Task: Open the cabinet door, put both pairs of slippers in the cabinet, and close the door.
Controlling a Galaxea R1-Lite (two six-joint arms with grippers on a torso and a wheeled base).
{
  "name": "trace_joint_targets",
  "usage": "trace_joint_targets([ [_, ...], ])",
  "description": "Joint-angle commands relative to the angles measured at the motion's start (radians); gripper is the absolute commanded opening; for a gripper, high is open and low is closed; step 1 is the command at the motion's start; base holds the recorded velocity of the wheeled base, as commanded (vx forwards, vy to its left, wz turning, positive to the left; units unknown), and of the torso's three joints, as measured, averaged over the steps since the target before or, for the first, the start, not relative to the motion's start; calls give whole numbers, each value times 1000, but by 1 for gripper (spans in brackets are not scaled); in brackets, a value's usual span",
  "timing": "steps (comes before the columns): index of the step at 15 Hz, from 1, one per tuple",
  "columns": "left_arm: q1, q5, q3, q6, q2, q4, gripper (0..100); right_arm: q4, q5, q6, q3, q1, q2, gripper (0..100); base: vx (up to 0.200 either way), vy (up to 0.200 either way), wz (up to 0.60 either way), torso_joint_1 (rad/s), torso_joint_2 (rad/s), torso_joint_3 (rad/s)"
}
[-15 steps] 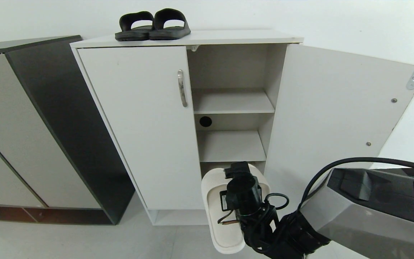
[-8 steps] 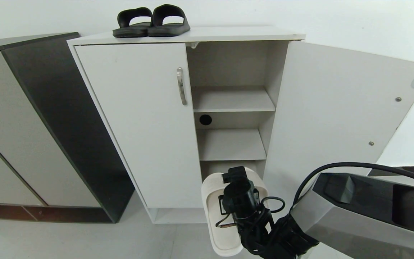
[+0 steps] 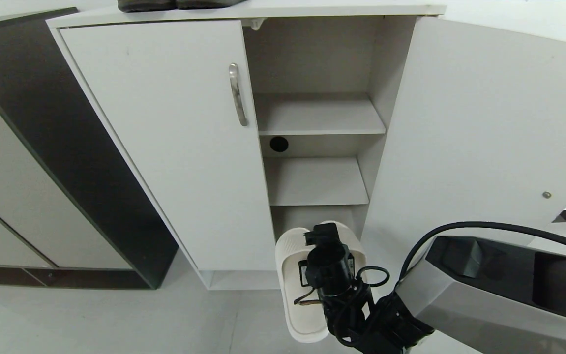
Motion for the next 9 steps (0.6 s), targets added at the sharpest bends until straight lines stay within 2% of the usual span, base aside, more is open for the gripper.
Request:
trace_joint_targets([
  [1, 0, 0, 0, 0, 2, 0, 0, -60, -6, -34, 2, 0, 13, 0, 0, 0, 0, 2, 12, -203],
  [5, 2, 0, 0, 0, -4, 0, 0, -282, -45, -150, 5, -9, 48, 0, 0, 0, 0, 5, 4, -200],
  [9, 3, 0, 0, 0, -12, -1, 0, -319, -71, -210, 1, -46, 33, 0, 0, 0, 0, 3, 3, -109],
])
